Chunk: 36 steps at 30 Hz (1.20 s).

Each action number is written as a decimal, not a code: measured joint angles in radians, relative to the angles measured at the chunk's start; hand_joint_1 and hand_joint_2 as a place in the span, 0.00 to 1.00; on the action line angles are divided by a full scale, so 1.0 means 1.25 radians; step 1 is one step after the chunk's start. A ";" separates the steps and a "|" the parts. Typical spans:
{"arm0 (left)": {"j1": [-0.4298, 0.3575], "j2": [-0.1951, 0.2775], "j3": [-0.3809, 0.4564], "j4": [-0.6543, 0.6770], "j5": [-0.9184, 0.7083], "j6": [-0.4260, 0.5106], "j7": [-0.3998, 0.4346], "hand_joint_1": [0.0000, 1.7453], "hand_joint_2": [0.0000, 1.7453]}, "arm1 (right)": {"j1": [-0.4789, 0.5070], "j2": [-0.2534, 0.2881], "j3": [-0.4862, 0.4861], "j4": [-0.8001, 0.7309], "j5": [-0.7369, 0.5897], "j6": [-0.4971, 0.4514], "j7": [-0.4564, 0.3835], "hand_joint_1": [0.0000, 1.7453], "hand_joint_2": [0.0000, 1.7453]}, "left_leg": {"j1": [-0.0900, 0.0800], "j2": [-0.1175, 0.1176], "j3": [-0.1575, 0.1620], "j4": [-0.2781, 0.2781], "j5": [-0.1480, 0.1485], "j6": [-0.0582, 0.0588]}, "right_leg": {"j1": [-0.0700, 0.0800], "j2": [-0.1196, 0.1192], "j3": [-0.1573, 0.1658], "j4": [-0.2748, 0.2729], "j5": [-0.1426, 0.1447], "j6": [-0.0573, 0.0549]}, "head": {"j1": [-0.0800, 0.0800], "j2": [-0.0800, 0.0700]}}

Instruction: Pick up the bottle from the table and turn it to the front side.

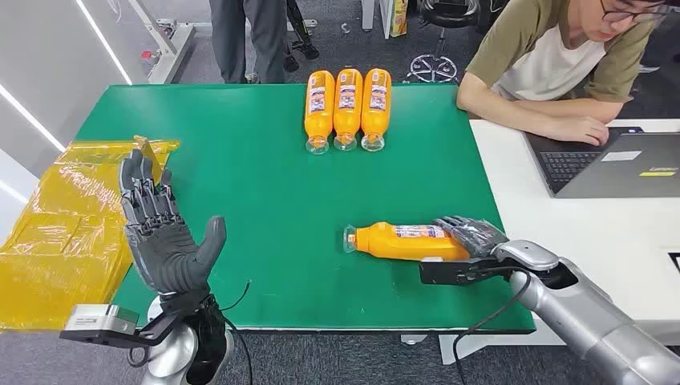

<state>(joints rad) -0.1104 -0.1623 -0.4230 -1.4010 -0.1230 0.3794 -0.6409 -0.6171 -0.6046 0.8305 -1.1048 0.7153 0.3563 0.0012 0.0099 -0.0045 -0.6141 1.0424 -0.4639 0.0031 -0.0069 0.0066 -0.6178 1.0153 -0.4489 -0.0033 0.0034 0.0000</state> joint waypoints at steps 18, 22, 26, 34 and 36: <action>0.019 0.007 -0.001 0.001 -0.015 0.004 -0.011 0.00 1.00 | 0.097 0.115 -0.068 -0.028 0.044 -0.416 -0.097 1.00 1.00 | 0.001 -0.001 0.000 -0.001 0.000 0.000 | 0.000 0.000 0.000 0.001 -0.001 -0.001 | 0.000 0.000; 0.025 0.006 -0.001 0.001 -0.015 0.005 -0.013 0.00 1.00 | 0.149 0.191 -0.125 -0.096 0.024 -0.554 -0.124 1.00 1.00 | 0.001 -0.001 0.000 -0.001 0.000 -0.001 | 0.001 0.000 0.000 0.001 -0.002 -0.001 | 0.000 0.000; 0.027 0.002 -0.001 0.006 -0.011 -0.020 0.022 0.00 1.00 | 0.204 0.262 -0.168 -0.160 0.009 -0.677 -0.148 1.00 1.00 | 0.001 -0.001 0.000 -0.001 0.000 -0.001 | 0.001 -0.001 0.000 0.001 -0.002 -0.001 | 0.000 0.000; 0.009 0.002 -0.036 0.084 0.095 -0.300 0.153 0.00 1.00 | 0.286 0.335 -0.191 -0.225 -0.081 -0.726 -0.191 1.00 1.00 | 0.000 -0.001 0.000 -0.001 -0.001 -0.001 | 0.000 -0.001 0.000 0.000 -0.002 -0.001 | 0.000 0.000; 0.000 0.004 -0.047 0.112 0.111 -0.371 0.160 0.00 1.00 | 0.298 0.342 -0.191 -0.228 -0.104 -0.708 -0.199 1.00 1.00 | 0.000 -0.001 0.000 -0.001 -0.001 -0.001 | 0.000 -0.001 0.000 0.000 -0.002 -0.001 | 0.000 0.000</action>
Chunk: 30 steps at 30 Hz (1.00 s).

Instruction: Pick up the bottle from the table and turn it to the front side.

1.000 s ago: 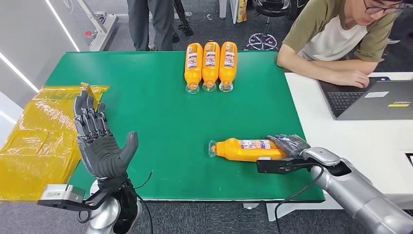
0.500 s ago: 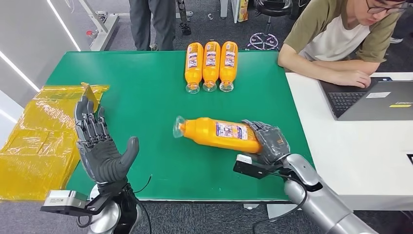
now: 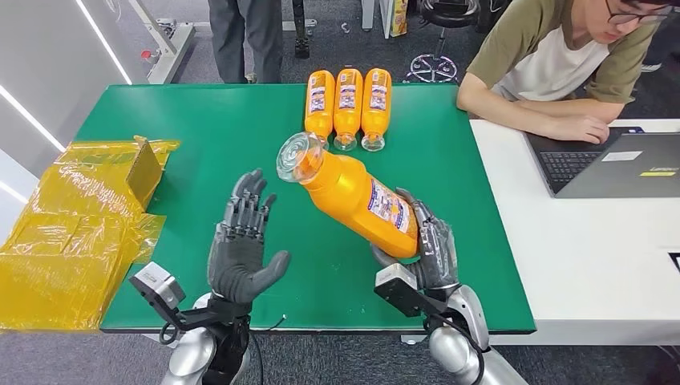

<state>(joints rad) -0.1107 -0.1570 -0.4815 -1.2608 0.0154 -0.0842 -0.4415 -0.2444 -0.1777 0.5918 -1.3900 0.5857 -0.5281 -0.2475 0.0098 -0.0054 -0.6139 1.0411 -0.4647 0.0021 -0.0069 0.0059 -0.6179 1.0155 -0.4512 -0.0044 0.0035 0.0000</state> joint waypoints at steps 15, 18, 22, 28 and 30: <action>-0.124 0.001 -0.039 0.177 0.023 -0.147 -0.032 0.00 1.00 | 0.078 0.019 0.035 -0.028 0.027 0.286 0.005 0.96 1.00 | 0.000 0.000 0.000 0.000 0.000 0.000 | 0.000 0.000 0.000 0.001 0.000 0.000 | 0.000 0.000; -0.135 0.001 -0.039 0.208 0.021 -0.145 -0.045 0.00 1.00 | 0.079 0.020 0.032 -0.028 0.057 0.322 0.017 0.90 1.00 | 0.000 0.001 0.000 0.000 0.000 0.000 | 0.000 0.001 -0.001 0.000 0.000 0.000 | 0.000 0.000; -0.135 0.002 -0.039 0.231 0.016 -0.135 -0.049 0.00 1.00 | 0.081 0.019 0.018 -0.029 0.111 0.363 0.037 0.92 1.00 | 0.000 0.001 0.000 0.000 0.000 0.000 | 0.000 0.002 -0.001 0.000 0.000 0.000 | 0.000 0.000; -0.124 0.002 -0.035 0.235 0.004 -0.106 -0.036 0.00 1.00 | 0.075 0.019 0.000 -0.025 0.180 0.392 0.061 0.94 1.00 | 0.000 0.001 0.000 0.000 0.000 0.000 | 0.000 0.002 -0.001 0.000 0.000 0.000 | 0.000 0.000; -0.120 0.002 -0.032 0.234 0.001 -0.097 -0.032 0.00 1.00 | 0.070 0.019 -0.001 -0.020 0.205 0.392 0.069 0.96 1.00 | 0.000 0.001 0.000 0.000 0.000 0.000 | 0.000 0.002 -0.001 0.000 0.000 0.000 | 0.000 0.000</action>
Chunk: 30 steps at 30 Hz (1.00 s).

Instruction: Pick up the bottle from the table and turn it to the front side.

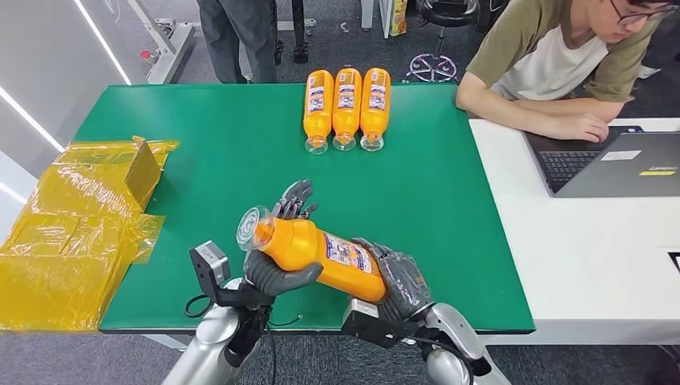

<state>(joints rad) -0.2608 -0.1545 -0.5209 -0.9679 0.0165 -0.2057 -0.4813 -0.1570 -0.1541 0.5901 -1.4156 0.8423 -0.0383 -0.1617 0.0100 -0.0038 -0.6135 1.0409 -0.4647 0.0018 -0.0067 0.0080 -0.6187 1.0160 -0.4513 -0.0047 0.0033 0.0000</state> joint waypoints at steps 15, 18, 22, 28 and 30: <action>0.027 0.000 0.022 -0.025 0.009 0.001 -0.005 1.00 1.00 | -0.027 0.000 -0.001 0.030 0.139 -0.053 0.027 0.97 1.00 | 0.000 0.000 0.000 0.000 0.000 0.000 | 0.000 0.000 0.000 0.000 0.000 0.000 | 0.000 0.000; 0.026 0.000 0.022 -0.030 0.023 -0.008 -0.013 1.00 1.00 | -0.031 0.000 -0.001 0.037 0.146 -0.059 0.028 0.97 1.00 | 0.000 0.000 0.000 0.000 0.000 0.000 | 0.000 0.000 0.000 0.000 0.000 0.000 | 0.000 0.000; 0.026 -0.003 0.022 -0.038 0.038 -0.014 -0.018 1.00 1.00 | -0.036 0.000 -0.001 0.043 0.151 -0.061 0.031 0.97 1.00 | 0.000 0.000 0.000 0.000 0.000 0.000 | 0.000 0.000 0.000 0.000 0.000 0.000 | 0.000 0.000; 0.022 -0.015 0.022 -0.044 0.048 -0.014 -0.018 1.00 1.00 | -0.042 0.003 -0.001 0.047 0.157 -0.062 0.036 0.58 1.00 | 0.000 0.000 0.000 0.000 0.000 0.000 | 0.000 0.000 0.000 0.000 0.000 0.000 | 0.000 0.000; 0.021 -0.018 0.022 -0.044 0.048 -0.013 -0.018 1.00 1.00 | -0.042 0.005 -0.001 0.049 0.161 -0.066 0.038 0.15 1.00 | 0.000 0.000 0.000 0.000 0.000 0.000 | 0.000 0.000 0.000 0.000 0.000 0.000 | 0.000 0.000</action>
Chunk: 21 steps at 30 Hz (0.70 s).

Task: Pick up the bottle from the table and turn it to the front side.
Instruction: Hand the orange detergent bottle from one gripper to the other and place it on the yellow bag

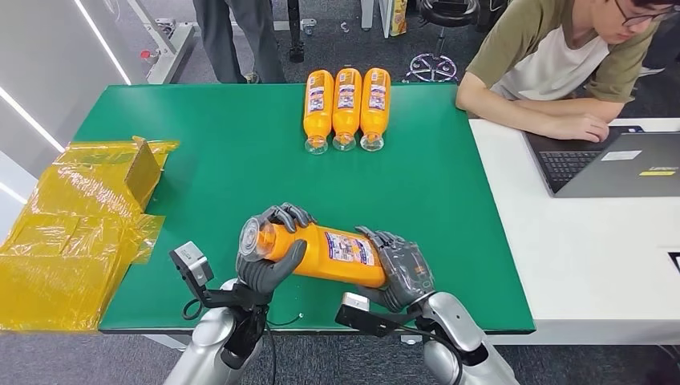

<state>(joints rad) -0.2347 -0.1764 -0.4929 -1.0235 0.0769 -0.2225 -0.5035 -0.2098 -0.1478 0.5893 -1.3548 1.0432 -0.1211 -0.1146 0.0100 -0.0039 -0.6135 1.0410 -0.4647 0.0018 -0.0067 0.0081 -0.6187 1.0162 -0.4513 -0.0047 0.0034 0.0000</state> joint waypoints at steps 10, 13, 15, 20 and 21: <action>-0.001 -0.002 0.000 -0.031 -0.049 0.083 0.014 1.00 1.00 | 0.015 0.033 0.007 0.006 -0.099 -0.101 -0.068 0.00 1.00 | 0.000 0.000 0.000 0.000 0.000 0.000 | 0.000 0.000 0.000 0.000 0.000 0.000 | 0.000 0.000; 0.000 0.000 -0.001 -0.046 -0.205 0.254 0.060 1.00 1.00 | 0.023 0.048 0.007 -0.005 -0.169 -0.146 -0.096 0.00 1.00 | 0.000 0.000 0.000 0.000 0.000 0.000 | 0.000 0.000 0.000 0.000 0.000 0.000 | 0.000 0.000; 0.000 0.004 -0.002 -0.050 -0.353 0.395 0.104 1.00 1.00 | 0.032 0.055 0.007 -0.015 -0.211 -0.175 -0.116 0.00 1.00 | 0.000 0.000 0.000 0.000 0.000 0.000 | 0.000 0.000 0.000 0.000 0.000 0.000 | 0.000 0.000; 0.001 0.018 -0.002 -0.051 -0.462 0.492 0.132 1.00 1.00 | 0.046 0.068 0.007 -0.028 -0.246 -0.200 -0.136 0.00 1.00 | 0.000 -0.001 0.000 0.000 0.000 0.000 | 0.000 -0.001 0.000 0.000 0.000 0.000 | 0.000 0.000; 0.001 0.020 -0.002 -0.051 -0.464 0.493 0.133 1.00 1.00 | 0.047 0.070 0.007 -0.029 -0.246 -0.201 -0.136 0.00 1.00 | 0.000 -0.001 0.000 0.000 0.000 0.000 | 0.000 -0.001 0.000 0.000 0.000 0.000 | 0.000 0.000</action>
<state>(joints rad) -0.2337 -0.1520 -0.4952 -1.0868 -0.5035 0.3943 -0.3376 -0.1508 -0.0602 0.5985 -1.3908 0.7355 -0.3728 -0.2851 0.0103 -0.0047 -0.6140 1.0406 -0.4646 0.0017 -0.0065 0.0065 -0.6186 1.0167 -0.4515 -0.0050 0.0034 0.0000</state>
